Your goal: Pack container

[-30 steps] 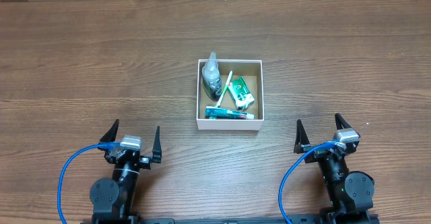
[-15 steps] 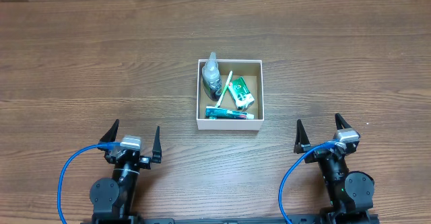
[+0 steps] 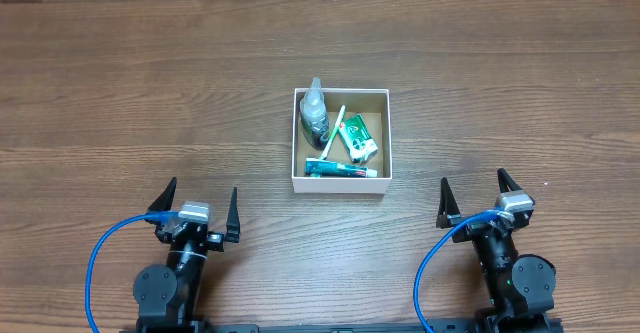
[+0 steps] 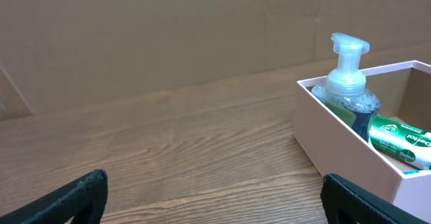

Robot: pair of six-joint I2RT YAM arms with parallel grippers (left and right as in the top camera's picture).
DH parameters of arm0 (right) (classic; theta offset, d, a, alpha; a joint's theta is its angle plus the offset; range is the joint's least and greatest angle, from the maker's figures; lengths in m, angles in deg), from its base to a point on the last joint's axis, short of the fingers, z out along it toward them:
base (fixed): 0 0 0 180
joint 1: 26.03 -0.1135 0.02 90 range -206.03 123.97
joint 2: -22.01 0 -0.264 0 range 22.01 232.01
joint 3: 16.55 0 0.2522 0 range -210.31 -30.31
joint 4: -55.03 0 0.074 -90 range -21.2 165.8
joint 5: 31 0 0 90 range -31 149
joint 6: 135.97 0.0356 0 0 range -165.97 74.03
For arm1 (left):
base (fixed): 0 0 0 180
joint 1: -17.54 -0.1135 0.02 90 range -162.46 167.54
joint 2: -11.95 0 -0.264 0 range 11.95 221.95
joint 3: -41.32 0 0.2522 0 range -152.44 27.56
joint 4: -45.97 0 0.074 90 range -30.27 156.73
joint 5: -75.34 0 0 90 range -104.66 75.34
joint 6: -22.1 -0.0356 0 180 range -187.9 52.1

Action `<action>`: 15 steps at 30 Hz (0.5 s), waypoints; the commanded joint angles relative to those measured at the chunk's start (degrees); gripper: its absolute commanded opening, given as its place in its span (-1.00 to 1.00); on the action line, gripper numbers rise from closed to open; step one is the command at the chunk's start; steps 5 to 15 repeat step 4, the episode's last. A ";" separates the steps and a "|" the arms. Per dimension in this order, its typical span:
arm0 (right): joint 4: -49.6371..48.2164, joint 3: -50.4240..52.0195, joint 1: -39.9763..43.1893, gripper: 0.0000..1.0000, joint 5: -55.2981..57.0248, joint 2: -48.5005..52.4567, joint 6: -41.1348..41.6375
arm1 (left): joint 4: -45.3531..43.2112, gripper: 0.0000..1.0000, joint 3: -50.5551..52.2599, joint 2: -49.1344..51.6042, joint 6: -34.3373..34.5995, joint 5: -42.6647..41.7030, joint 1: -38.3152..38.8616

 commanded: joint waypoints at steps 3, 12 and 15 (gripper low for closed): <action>-0.42 0.55 0.15 1.00 -0.11 -0.44 -0.22 | -0.13 1.00 0.35 -0.50 -1.05 -1.09 0.15; -0.42 0.55 0.15 1.00 -0.11 -0.44 -0.22 | -0.11 1.00 0.35 -0.50 -1.05 -1.09 0.15; -0.42 0.55 0.15 1.00 -0.11 -0.44 -0.22 | -0.11 1.00 0.35 -0.50 -1.05 -1.09 0.15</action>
